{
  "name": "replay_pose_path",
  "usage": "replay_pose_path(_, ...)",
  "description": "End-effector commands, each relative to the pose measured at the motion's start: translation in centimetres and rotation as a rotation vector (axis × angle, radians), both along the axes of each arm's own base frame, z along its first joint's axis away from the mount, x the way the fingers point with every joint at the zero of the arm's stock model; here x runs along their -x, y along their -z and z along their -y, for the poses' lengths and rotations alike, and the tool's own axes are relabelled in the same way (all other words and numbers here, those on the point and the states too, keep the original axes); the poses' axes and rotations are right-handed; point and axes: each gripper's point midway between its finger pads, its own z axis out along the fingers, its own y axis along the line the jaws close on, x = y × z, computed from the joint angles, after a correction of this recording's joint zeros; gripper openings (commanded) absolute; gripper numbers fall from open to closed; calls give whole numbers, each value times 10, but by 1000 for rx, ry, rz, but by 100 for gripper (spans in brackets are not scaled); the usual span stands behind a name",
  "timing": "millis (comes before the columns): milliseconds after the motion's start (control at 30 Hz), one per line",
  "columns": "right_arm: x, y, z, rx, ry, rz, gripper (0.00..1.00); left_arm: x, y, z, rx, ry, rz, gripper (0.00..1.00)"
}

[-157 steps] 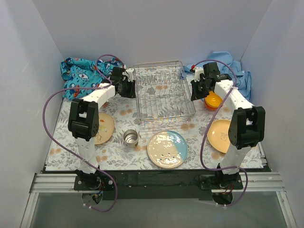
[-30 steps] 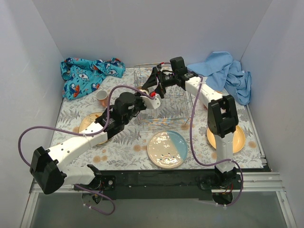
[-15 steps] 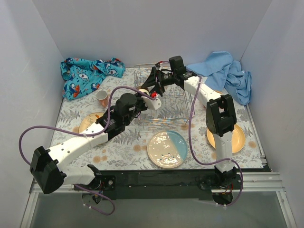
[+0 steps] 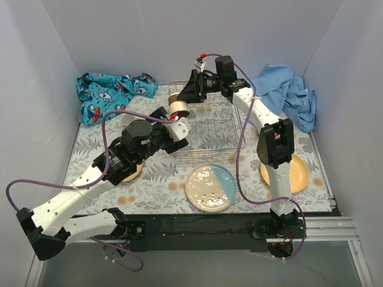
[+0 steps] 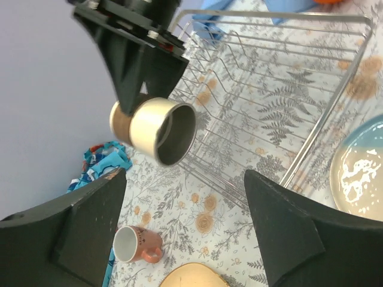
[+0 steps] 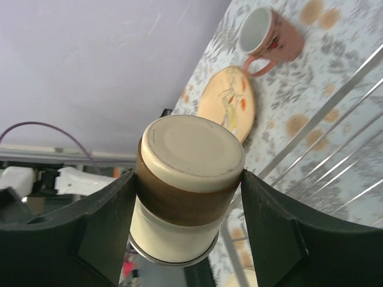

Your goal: Load the mixed dishes into the dish rack

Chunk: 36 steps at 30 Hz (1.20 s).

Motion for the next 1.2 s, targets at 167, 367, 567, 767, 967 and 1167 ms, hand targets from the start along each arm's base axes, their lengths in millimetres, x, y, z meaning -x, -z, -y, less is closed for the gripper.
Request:
replay_pose_path(167,-101,2,61,139,282,452,31,-5,-2,-38,142,-225,-86,85)
replay_pose_path(367,-153,-7,102,259,488,758,31,-33,42,-63,237,-390,-385,86)
replay_pose_path(567,-182,-22,129,308,685,1023,29,-46,64,-52,264,-388,-442,86)
replay_pose_path(767,-206,-8,134,331,746,1101,28,-54,85,-43,249,-399,-499,86)
replay_pose_path(967,-216,-6,129,304,776,1129,28,-48,103,-41,242,-400,-550,86)
replay_pose_path(1167,-212,9,111,285,768,1171,28,-46,110,-45,240,-423,-563,86)
